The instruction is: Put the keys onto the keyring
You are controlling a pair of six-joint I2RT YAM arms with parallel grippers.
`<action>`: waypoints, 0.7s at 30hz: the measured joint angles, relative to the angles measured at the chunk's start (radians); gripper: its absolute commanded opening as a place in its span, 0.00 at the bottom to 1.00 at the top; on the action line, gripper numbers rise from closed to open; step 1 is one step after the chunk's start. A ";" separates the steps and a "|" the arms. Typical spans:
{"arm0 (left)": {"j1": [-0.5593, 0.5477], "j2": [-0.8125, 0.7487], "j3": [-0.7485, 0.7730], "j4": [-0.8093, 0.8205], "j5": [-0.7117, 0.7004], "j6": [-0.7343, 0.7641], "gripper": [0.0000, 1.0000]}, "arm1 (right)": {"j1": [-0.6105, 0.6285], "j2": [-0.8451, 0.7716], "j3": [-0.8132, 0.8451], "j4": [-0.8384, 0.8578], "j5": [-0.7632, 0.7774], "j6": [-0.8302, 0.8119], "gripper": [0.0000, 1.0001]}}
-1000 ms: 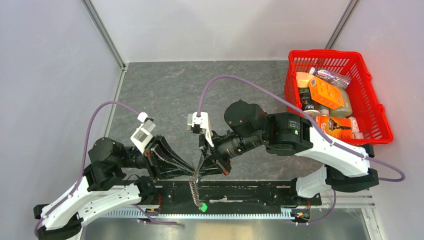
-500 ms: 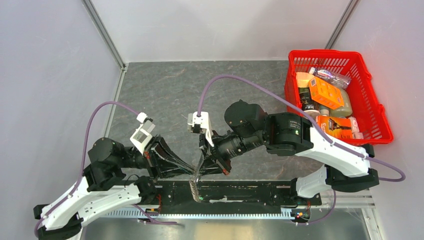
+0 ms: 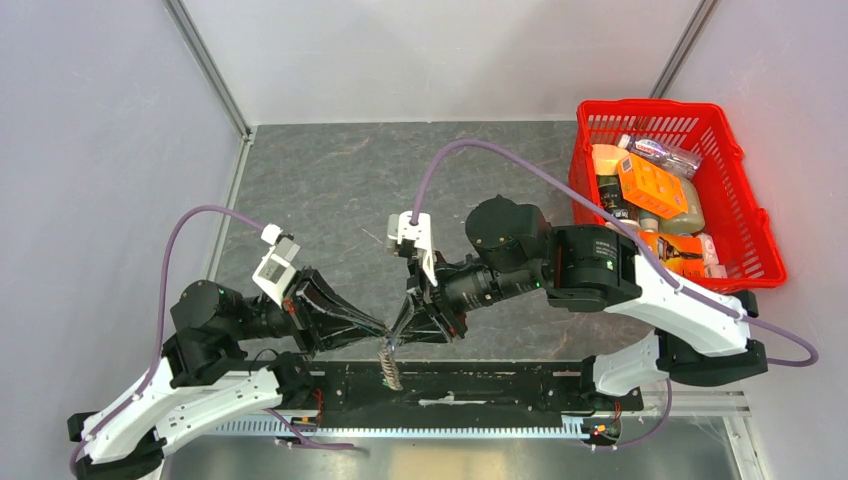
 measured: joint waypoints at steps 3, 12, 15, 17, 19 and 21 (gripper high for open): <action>0.000 0.000 -0.003 0.002 -0.011 0.000 0.02 | 0.000 -0.019 -0.013 0.014 0.013 -0.005 0.33; 0.000 -0.022 -0.051 0.060 -0.067 -0.004 0.02 | 0.000 -0.094 -0.074 0.047 0.054 -0.074 0.49; 0.000 -0.029 -0.066 0.083 -0.086 -0.007 0.02 | 0.000 -0.117 -0.115 0.067 0.056 -0.113 0.49; 0.000 -0.037 -0.075 0.105 -0.094 -0.013 0.02 | 0.000 -0.132 -0.145 0.080 0.063 -0.138 0.49; 0.000 -0.041 -0.080 0.122 -0.103 -0.017 0.02 | 0.000 -0.137 -0.159 0.088 0.067 -0.158 0.48; 0.000 -0.042 -0.084 0.140 -0.111 -0.024 0.02 | 0.000 -0.137 -0.166 0.096 0.069 -0.174 0.48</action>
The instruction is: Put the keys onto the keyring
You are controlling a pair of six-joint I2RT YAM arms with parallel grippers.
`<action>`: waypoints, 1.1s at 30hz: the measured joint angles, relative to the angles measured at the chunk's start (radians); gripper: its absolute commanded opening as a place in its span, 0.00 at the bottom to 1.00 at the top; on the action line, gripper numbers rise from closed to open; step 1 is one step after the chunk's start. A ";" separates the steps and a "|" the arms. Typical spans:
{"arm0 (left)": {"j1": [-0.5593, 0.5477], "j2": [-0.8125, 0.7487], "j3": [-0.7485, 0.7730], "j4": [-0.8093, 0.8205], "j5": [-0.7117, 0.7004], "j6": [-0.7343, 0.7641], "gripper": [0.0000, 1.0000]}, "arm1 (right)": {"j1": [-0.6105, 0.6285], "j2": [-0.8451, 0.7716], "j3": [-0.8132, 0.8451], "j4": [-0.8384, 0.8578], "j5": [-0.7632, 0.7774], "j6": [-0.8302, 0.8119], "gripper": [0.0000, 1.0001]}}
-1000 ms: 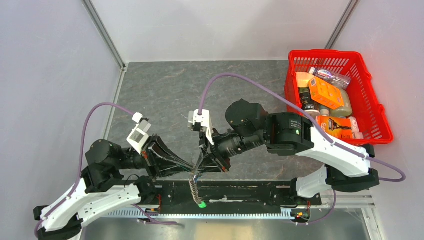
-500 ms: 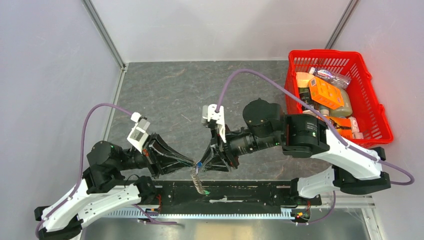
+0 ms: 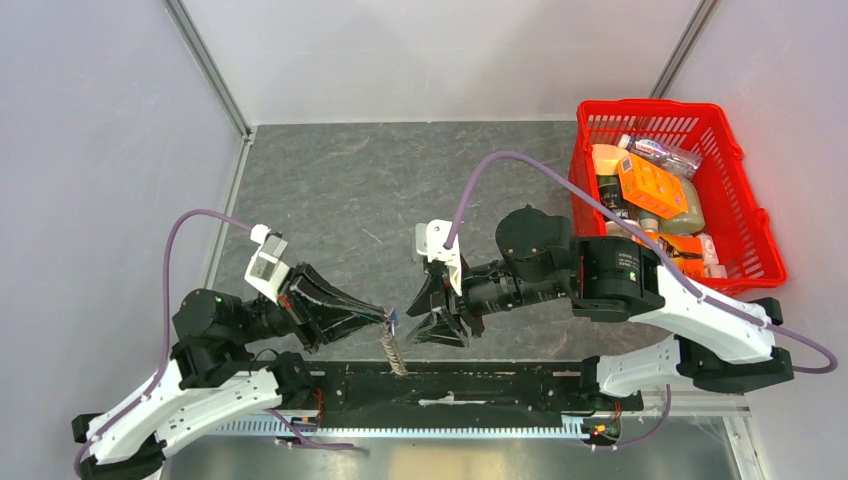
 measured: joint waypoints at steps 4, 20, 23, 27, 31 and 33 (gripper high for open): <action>0.000 0.000 -0.006 0.027 -0.001 -0.007 0.02 | 0.000 0.000 -0.007 0.010 0.004 -0.024 0.47; 0.000 0.000 -0.011 0.056 0.000 -0.016 0.02 | 0.000 0.021 -0.008 0.052 -0.010 -0.100 0.45; 0.000 0.000 -0.013 0.058 0.000 -0.018 0.02 | 0.000 0.026 -0.008 0.056 -0.013 -0.107 0.42; 0.000 0.000 -0.013 0.063 0.000 -0.020 0.02 | 0.000 0.037 -0.008 0.058 -0.013 -0.115 0.29; 0.000 0.000 -0.013 0.075 0.000 -0.024 0.02 | 0.000 0.043 -0.008 0.059 -0.011 -0.122 0.09; 0.000 0.000 -0.013 0.078 0.000 -0.026 0.02 | 0.000 0.043 -0.008 0.060 -0.009 -0.124 0.00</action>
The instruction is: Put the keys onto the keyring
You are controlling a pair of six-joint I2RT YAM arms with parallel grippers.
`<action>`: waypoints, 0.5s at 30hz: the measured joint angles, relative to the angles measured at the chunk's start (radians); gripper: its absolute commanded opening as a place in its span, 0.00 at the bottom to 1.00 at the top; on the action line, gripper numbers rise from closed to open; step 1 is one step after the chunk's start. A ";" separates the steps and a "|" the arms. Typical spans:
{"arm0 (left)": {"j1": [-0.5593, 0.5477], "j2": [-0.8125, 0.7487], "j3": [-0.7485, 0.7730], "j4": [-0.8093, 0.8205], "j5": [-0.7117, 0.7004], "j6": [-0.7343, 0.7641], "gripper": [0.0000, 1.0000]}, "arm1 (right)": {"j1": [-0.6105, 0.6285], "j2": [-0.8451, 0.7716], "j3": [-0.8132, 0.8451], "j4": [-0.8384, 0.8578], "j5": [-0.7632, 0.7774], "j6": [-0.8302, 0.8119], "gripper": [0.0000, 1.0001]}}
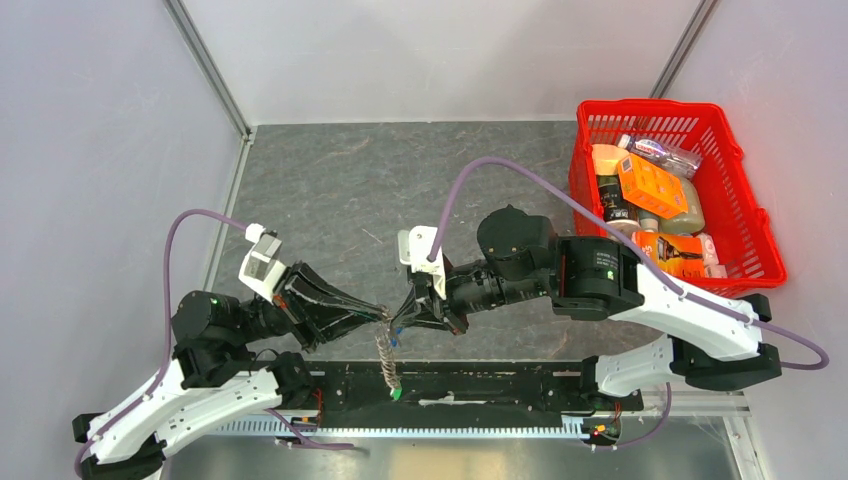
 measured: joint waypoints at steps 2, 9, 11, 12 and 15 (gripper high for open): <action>0.000 0.000 -0.003 0.006 -0.001 0.000 0.02 | 0.000 0.000 0.000 0.002 0.001 -0.001 0.00; 0.000 -0.001 -0.022 0.034 -0.006 -0.010 0.02 | 0.008 -0.005 -0.008 0.013 0.009 -0.002 0.00; 0.000 -0.004 -0.030 0.045 -0.012 -0.013 0.02 | 0.012 -0.008 -0.012 0.018 0.013 -0.003 0.00; 0.000 -0.008 -0.034 0.049 -0.019 -0.015 0.02 | 0.014 -0.009 -0.014 0.020 0.017 -0.003 0.00; 0.000 -0.019 -0.042 0.060 -0.033 -0.019 0.02 | 0.021 -0.009 -0.016 0.025 0.029 -0.006 0.00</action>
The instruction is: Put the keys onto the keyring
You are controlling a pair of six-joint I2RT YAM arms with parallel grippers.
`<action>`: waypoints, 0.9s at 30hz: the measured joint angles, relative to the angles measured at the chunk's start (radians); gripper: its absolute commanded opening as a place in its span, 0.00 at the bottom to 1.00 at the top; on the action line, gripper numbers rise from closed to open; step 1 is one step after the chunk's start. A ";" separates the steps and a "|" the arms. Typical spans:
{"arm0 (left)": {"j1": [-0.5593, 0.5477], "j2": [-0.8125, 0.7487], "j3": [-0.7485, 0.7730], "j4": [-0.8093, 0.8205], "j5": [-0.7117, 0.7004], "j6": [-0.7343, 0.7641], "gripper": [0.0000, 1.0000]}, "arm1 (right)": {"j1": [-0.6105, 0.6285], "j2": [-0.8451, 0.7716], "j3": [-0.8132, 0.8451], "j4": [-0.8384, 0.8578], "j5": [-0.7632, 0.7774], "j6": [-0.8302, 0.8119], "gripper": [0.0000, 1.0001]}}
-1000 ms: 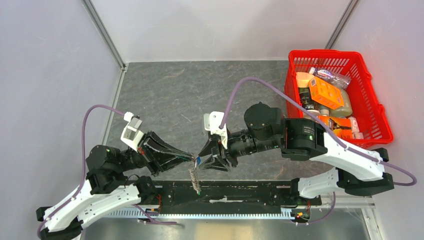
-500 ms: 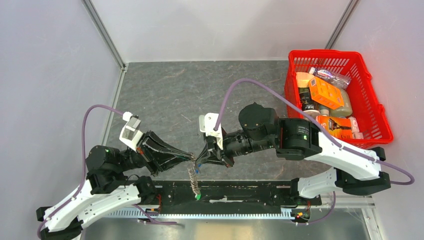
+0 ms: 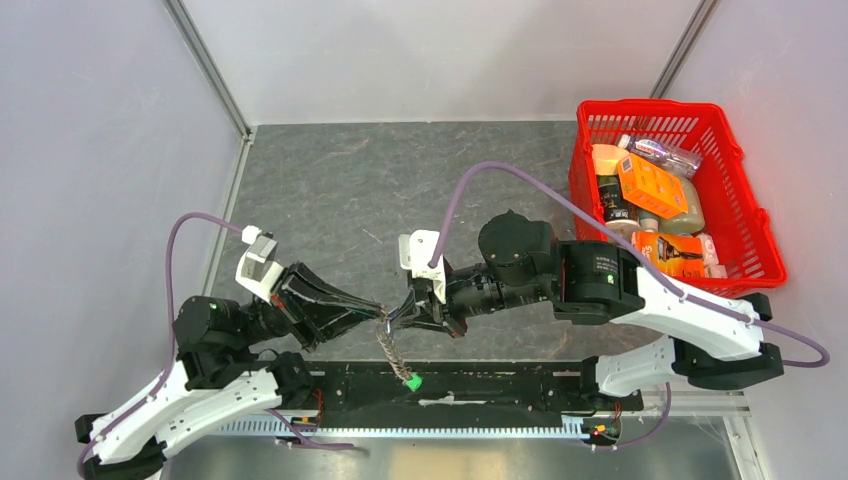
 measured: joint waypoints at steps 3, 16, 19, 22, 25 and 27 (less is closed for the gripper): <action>0.000 -0.016 -0.008 0.010 -0.029 -0.003 0.02 | 0.008 -0.006 -0.015 0.011 0.010 -0.002 0.00; -0.001 -0.026 -0.043 0.056 -0.092 -0.020 0.02 | 0.043 -0.018 -0.035 0.034 0.093 -0.034 0.00; -0.001 -0.026 -0.054 0.071 -0.103 -0.030 0.02 | 0.056 -0.018 -0.035 0.033 0.121 -0.047 0.00; -0.002 -0.028 -0.065 0.088 -0.117 -0.043 0.02 | 0.073 -0.018 -0.035 0.033 0.158 -0.068 0.00; -0.003 -0.030 -0.079 0.107 -0.130 -0.060 0.02 | 0.094 -0.016 -0.035 0.033 0.200 -0.091 0.00; -0.003 -0.031 -0.087 0.117 -0.140 -0.068 0.02 | 0.105 -0.013 -0.035 0.033 0.225 -0.109 0.00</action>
